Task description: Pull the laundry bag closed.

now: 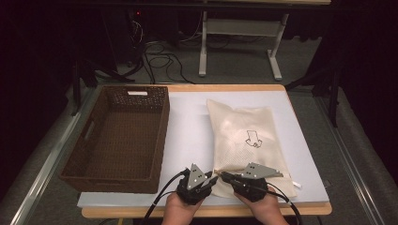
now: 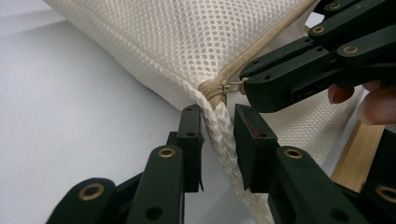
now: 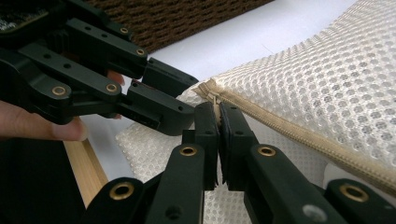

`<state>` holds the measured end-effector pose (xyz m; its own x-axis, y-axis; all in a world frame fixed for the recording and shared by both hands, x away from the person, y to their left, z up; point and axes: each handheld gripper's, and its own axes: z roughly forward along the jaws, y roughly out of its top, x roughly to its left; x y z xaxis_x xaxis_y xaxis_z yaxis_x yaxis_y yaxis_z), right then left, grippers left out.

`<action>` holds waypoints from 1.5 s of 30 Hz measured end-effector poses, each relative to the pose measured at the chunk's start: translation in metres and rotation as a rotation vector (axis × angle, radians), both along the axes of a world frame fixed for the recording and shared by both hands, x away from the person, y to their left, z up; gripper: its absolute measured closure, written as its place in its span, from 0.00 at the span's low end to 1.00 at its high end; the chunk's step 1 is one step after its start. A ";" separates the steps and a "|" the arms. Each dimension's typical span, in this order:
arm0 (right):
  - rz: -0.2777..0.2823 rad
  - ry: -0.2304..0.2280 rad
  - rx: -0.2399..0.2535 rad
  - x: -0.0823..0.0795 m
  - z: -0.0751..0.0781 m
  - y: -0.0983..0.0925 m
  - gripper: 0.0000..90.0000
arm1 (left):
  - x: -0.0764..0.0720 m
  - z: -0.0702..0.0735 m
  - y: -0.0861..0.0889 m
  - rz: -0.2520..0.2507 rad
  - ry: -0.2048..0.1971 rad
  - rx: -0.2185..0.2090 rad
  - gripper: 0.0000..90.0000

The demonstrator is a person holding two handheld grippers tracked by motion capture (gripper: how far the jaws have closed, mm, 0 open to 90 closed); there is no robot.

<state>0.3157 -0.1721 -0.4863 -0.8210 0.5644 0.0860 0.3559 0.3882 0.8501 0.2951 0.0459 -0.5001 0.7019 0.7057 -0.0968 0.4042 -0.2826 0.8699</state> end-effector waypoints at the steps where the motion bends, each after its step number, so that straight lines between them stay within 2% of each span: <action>1: -0.002 0.000 -0.005 0.000 -0.001 0.000 0.98 | 0.000 0.000 0.000 0.001 0.002 -0.003 0.80; 5: -0.003 -0.003 -0.009 0.000 -0.001 0.001 0.98 | 0.001 -0.001 0.001 0.000 0.000 -0.004 0.79; 9: -0.001 -0.012 -0.018 -0.002 -0.002 0.002 0.98 | 0.001 0.001 0.003 0.009 -0.004 -0.023 0.76; 14: -0.002 -0.006 -0.013 -0.002 -0.002 0.002 0.98 | 0.003 -0.002 0.003 0.006 0.012 -0.025 0.82; 17: -0.003 -0.005 -0.015 -0.002 -0.003 0.002 0.98 | 0.005 -0.002 0.005 0.008 0.020 -0.040 0.87; 24: -0.002 -0.008 -0.016 -0.002 -0.003 0.002 0.98 | 0.004 -0.002 0.005 0.003 0.010 -0.038 0.87; 27: -0.004 -0.011 -0.013 -0.002 -0.002 0.002 0.98 | 0.003 0.000 0.003 0.019 0.003 -0.040 0.94; 34: -0.018 -0.017 -0.008 -0.001 -0.002 0.001 0.98 | 0.002 0.002 0.002 0.028 -0.005 -0.050 0.96; 38: -0.021 -0.036 -0.001 -0.002 -0.001 0.000 0.98 | 0.000 0.005 0.003 0.038 -0.016 -0.062 0.96; 43: -0.018 -0.023 0.011 -0.001 -0.001 -0.002 0.99 | -0.002 0.006 0.002 0.043 -0.031 -0.057 0.96; 45: -0.020 -0.012 0.018 0.000 -0.001 -0.003 0.99 | -0.002 0.007 0.003 0.042 -0.020 -0.062 0.96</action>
